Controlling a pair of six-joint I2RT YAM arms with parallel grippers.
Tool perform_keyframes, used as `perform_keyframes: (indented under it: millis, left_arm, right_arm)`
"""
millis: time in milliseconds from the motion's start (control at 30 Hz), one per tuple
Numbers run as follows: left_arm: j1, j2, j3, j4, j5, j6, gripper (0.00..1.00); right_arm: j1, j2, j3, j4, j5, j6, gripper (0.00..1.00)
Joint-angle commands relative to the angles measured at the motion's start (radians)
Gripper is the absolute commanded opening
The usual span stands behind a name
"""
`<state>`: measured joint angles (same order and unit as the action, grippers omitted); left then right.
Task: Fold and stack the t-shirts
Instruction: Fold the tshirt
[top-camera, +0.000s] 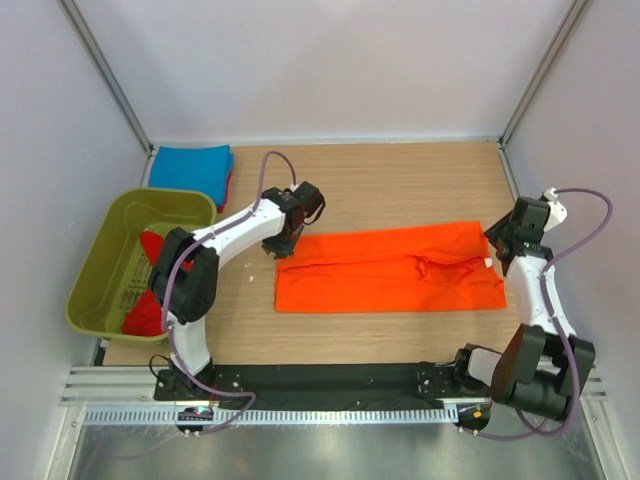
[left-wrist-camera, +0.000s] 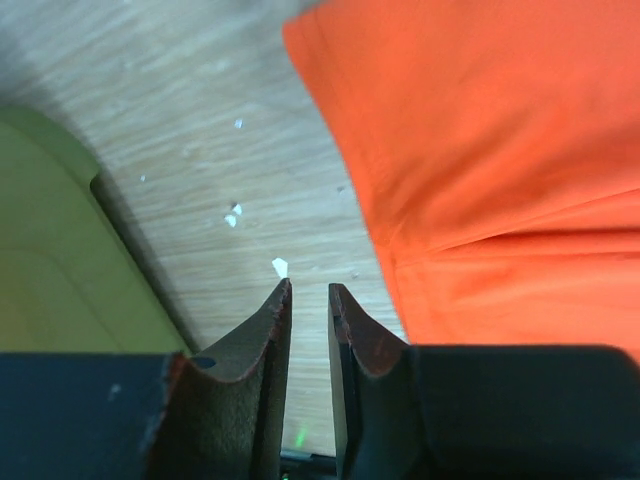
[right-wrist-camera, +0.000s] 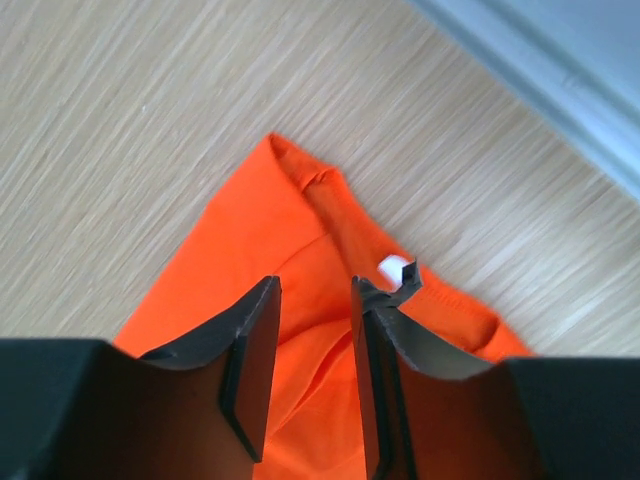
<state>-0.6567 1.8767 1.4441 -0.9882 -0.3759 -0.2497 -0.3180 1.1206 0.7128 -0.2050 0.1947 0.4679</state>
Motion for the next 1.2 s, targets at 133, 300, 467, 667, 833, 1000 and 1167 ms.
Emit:
perform_keyframes:
  millis: [133,300,467,667,833,1000,1167]
  left_arm:
    - [0.000,-0.014,0.050,0.106,0.196,-0.137,0.24]
    - [0.000,0.018,0.024,0.146,0.246,-0.186,0.26]
    - [0.002,0.070,0.001,0.111,0.131,-0.237,0.26]
    - [0.006,0.053,-0.005,0.077,0.048,-0.261,0.29]
    - [0.032,0.024,0.036,0.054,0.022,-0.267,0.33]
    - [0.068,-0.033,-0.030,0.137,0.127,-0.283,0.38]
    - [0.112,-0.004,-0.070,0.177,0.213,-0.290,0.38]
  right_arm:
    - [0.029,0.281,0.191,-0.319,-0.340,0.098,0.35]
    - [0.046,0.334,0.134,-0.337,-0.305,0.107,0.34]
    - [0.046,0.347,0.076,-0.321,-0.259,0.150,0.34]
    - [0.046,0.303,0.112,-0.362,-0.230,0.149,0.35]
    - [0.046,0.303,0.214,-0.421,-0.146,0.107,0.39]
    - [0.046,0.311,0.218,-0.410,-0.212,0.078,0.39]
    - [0.011,0.343,0.246,-0.416,-0.144,0.026,0.50]
